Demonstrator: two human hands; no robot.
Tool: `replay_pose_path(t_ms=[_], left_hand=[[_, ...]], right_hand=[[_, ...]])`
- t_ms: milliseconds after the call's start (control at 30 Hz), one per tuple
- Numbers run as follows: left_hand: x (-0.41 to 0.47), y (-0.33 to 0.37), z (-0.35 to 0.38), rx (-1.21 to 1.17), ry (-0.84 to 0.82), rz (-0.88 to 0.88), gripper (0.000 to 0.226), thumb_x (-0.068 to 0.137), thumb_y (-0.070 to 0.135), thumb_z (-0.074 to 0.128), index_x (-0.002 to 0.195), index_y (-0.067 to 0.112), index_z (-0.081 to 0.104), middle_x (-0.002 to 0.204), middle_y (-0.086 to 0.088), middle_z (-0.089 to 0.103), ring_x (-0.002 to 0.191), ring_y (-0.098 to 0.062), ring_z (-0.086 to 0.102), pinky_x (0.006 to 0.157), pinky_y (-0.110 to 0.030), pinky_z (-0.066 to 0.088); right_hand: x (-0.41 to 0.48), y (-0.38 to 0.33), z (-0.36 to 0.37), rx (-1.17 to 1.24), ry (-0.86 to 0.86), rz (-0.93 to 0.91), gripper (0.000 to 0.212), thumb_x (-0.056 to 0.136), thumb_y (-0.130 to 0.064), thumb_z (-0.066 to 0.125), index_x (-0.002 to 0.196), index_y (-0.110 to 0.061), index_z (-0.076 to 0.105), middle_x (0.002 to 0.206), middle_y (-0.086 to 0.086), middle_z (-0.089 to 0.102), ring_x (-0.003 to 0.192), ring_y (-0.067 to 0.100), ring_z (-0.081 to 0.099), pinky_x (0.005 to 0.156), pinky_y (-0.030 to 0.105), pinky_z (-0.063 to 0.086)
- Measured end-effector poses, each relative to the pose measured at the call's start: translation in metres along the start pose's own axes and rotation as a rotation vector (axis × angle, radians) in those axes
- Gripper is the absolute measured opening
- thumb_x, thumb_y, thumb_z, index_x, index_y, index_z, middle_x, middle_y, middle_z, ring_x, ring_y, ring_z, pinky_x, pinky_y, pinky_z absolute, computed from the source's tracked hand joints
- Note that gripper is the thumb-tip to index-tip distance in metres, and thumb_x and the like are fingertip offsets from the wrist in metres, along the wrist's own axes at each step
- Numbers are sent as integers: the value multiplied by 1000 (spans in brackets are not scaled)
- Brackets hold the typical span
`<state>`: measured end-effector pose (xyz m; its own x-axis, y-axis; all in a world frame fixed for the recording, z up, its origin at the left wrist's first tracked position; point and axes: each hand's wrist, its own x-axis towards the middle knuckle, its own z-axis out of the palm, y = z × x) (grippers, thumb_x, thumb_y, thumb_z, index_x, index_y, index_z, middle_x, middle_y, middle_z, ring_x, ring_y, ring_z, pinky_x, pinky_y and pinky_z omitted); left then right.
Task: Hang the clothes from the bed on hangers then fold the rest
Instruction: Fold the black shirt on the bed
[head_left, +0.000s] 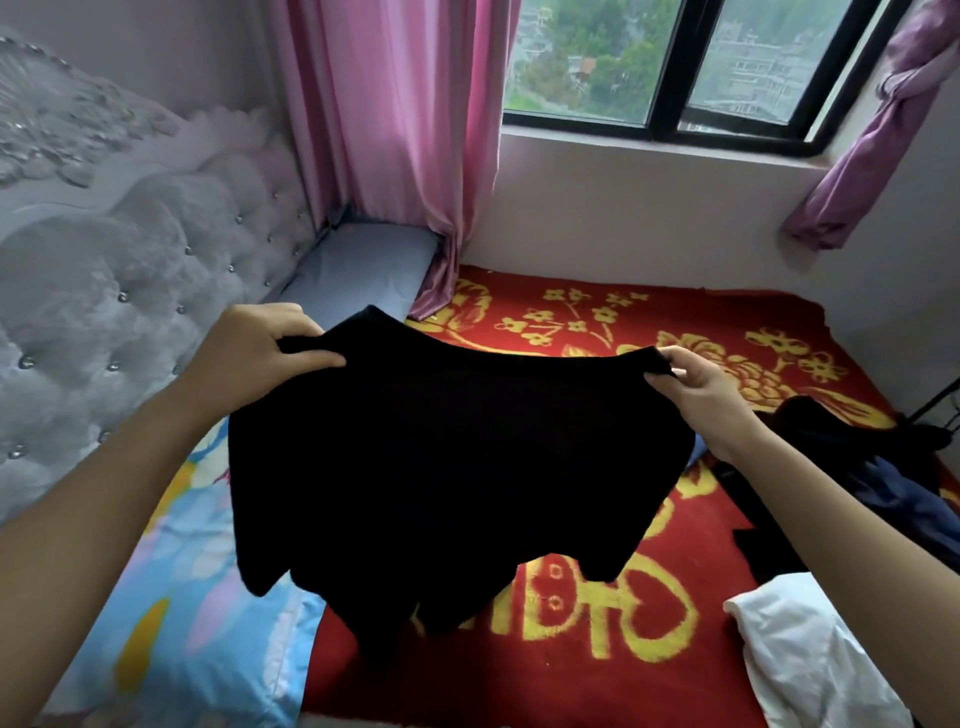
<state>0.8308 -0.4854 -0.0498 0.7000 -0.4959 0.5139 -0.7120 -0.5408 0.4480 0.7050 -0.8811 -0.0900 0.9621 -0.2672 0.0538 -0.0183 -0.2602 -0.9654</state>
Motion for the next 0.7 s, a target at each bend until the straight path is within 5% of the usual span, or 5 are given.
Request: replay_pose_path(t_ms=[200,367,500,600,700], left_hand=[[16,-8,-2,-238,113,-81,28,69,-7,74,74,20,67,76,22,65,69,11,54,73,-4,40],[26,-15,26,-408,0,-311,37,71,-6,73,64,30,71,59,20,66,52,9,55,56,-2,42],[48,-15,49,-283,-2,-333,30,73,-3,73,66,25,67,58,25,63,55,13,54,59,-2,39],[82,-16,67,-96,156,-399,10,80,8,70,90,9,70,85,6,73,83,-6,63,78,-23,44],[105,5,93,163,121,-453,44,86,21,66,127,9,55,122,-16,58,114,-34,47,95,-38,36]], right_hand=[[10,-12,-19,-291,74,-233,26,80,-7,70,92,-29,65,77,-23,69,72,-7,65,61,6,47],[19,7,-30,-421,-226,55,22,77,-9,74,90,-26,69,77,-11,73,71,6,69,60,14,52],[32,13,-25,-182,-11,192,4,83,-6,67,85,-3,68,77,11,68,68,23,64,65,31,51],[43,-12,-16,75,100,179,12,84,-4,64,76,-13,63,65,0,68,58,15,65,52,22,53],[56,-45,-1,154,100,187,16,84,0,62,76,-13,61,60,-1,68,53,11,66,45,20,50]])
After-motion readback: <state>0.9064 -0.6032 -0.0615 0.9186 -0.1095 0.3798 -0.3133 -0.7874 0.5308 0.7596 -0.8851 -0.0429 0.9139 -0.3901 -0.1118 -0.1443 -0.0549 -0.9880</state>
